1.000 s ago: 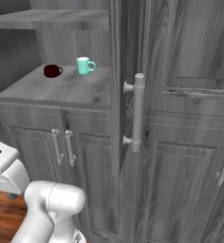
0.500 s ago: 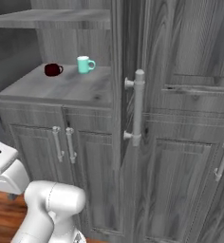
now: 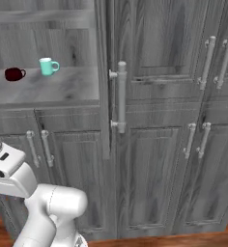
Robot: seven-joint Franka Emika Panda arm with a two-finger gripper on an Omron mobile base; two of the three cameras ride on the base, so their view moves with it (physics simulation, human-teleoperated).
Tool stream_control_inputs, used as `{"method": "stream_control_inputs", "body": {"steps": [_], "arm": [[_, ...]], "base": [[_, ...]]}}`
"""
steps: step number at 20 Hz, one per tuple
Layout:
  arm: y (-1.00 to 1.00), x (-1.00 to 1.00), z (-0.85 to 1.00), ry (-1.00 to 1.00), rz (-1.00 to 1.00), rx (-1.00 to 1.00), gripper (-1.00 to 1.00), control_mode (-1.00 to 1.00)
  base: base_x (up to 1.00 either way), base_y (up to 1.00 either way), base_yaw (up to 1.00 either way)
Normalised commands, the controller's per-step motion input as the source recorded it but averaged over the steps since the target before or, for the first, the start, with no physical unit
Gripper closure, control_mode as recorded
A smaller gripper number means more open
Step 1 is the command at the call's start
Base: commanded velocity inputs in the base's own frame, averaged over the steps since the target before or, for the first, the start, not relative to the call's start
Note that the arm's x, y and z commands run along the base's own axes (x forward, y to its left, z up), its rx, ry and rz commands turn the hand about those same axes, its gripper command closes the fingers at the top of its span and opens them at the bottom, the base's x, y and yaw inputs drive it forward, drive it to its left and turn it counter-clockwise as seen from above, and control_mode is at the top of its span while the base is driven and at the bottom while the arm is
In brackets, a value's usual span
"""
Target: Pick the mug on the counter and place it in the cabinet with the handle facing the right, like the mugs already inside.
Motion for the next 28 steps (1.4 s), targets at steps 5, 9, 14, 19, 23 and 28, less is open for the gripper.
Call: {"method": "stream_control_inputs", "body": {"steps": [5, 9, 14, 19, 23, 28], "arm": [[0.00, 0.00, 0.00, 0.00, 0.00, 0.00, -1.00, 1.00], [0.00, 0.00, 0.00, 0.00, 0.00, 0.00, -1.00, 1.00], [0.00, 0.00, 0.00, 0.00, 0.00, 0.00, -1.00, 1.00], [0.00, 0.00, 0.00, 0.00, 0.00, 0.00, -1.00, 1.00], [0.00, 0.00, 0.00, 0.00, 0.00, 0.00, -1.00, 1.00], [0.00, 0.00, 0.00, 0.00, 0.00, 0.00, -1.00, 1.00]], "base": [[-0.09, 0.00, -0.48], [-0.09, 0.00, -0.46], [-0.04, -0.04, -0.46], [0.00, -0.19, -0.46], [0.01, -0.35, -0.42], [0.02, -0.43, -0.38]]}}
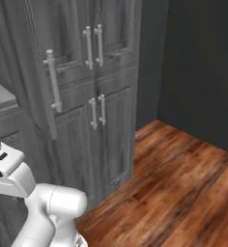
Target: Pick the mug on the counter and place it in the cabinet with the handle facing the right, like the mugs already inside.
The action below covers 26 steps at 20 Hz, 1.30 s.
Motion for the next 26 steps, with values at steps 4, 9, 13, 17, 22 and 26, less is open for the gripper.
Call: {"method": "stream_control_inputs", "body": {"steps": [4, 9, 13, 17, 22, 26], "arm": [[0.00, 0.00, 0.00, 0.00, 0.00, 0.00, -1.00, 1.00], [0.00, 0.00, 0.00, 0.00, 0.00, 0.00, -1.00, 1.00], [0.00, 0.00, 0.00, 0.00, 0.00, 0.00, -1.00, 1.00], [0.00, 0.00, 0.00, 0.00, 0.00, 0.00, -1.00, 1.00], [0.00, 0.00, 0.00, 0.00, 0.00, 0.00, -1.00, 1.00], [0.00, 0.00, 0.00, 0.00, 0.00, 0.00, -1.00, 1.00]], "base": [[0.00, -0.79, -0.21], [0.00, -0.82, -0.19], [-0.01, -0.61, -0.21], [0.05, -0.38, -0.37], [0.02, -0.26, -0.42], [0.04, -0.20, -0.40]]}}
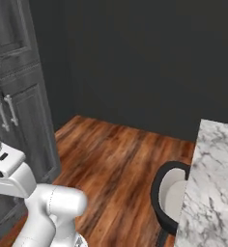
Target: Pick the mug on the counter and place it in the cabinet with the handle facing the right, like the mugs already inside.
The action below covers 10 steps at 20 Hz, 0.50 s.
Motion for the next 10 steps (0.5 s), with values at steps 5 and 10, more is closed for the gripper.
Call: {"method": "stream_control_inputs", "body": {"steps": [5, 10], "arm": [[0.00, 0.00, 0.00, 0.00, 0.00, 0.00, -1.00, 1.00], [0.00, 0.00, 0.00, 0.00, 0.00, 0.00, -1.00, 1.00]], "base": [[0.00, 0.00, -0.49], [0.00, 0.00, -0.49]]}}
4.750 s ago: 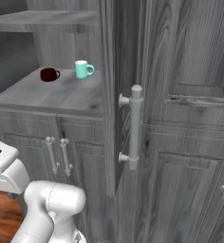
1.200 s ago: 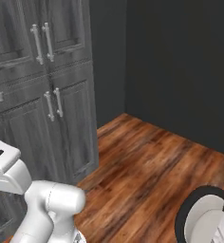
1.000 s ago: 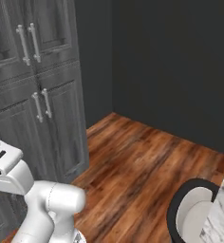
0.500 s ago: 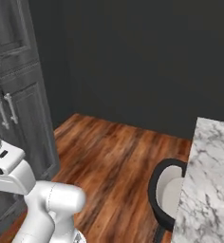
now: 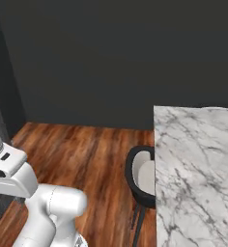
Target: Pick the mug on the counter and place it in the cabinet with the handle facing the right, like the mugs already inside.
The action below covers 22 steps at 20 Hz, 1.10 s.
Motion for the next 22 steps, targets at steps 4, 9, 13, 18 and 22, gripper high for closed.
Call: {"method": "stream_control_inputs", "body": {"steps": [4, 9, 13, 18, 22], "arm": [[0.00, 0.00, 0.00, 0.00, 0.00, 0.00, -1.00, 1.00], [0.00, 0.00, 0.00, 0.00, 0.00, 0.00, -1.00, 1.00], [0.00, 0.00, 0.00, 0.00, 0.00, 0.00, -1.00, 1.00], [0.00, 0.00, 0.00, 0.00, 0.00, 0.00, -1.00, 1.00], [0.00, 0.00, 0.00, 0.00, 0.00, 0.00, -1.00, 1.00]], "base": [[0.02, 0.00, -0.45], [0.00, 0.00, -0.45], [0.00, 0.00, -0.47], [0.00, 0.00, -0.49], [0.00, 0.00, -0.48]]}}
